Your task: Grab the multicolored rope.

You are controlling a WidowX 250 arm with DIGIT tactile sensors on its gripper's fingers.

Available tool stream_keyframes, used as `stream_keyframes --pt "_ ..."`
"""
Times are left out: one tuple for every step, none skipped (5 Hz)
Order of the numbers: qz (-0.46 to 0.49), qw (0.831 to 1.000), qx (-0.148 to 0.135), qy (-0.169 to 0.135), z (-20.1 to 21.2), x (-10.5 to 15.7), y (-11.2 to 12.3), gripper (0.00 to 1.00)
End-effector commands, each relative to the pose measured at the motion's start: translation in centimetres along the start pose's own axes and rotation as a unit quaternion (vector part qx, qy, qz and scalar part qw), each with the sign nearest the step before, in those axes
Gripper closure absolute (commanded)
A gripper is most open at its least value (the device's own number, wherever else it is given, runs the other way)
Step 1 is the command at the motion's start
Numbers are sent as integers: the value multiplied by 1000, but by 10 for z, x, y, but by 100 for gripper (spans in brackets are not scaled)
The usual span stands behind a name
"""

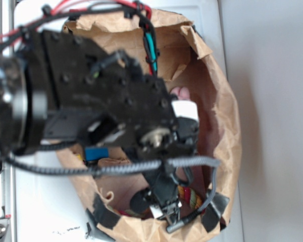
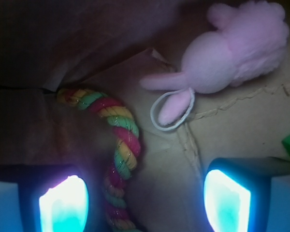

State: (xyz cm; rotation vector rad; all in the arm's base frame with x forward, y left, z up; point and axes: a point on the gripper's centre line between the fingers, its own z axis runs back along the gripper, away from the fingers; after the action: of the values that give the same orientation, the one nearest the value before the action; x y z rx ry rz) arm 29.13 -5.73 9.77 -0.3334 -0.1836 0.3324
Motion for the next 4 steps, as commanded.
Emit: stream_keyframes --pt "-21 1000 -7 -13 -10 2 -7 0" --pt "-12 1000 -5 -13 -7 10 1 0" --pt "-4 1000 -10 -16 4 15 12 0" --pt "0 1000 -8 -24 12 20 21 0"
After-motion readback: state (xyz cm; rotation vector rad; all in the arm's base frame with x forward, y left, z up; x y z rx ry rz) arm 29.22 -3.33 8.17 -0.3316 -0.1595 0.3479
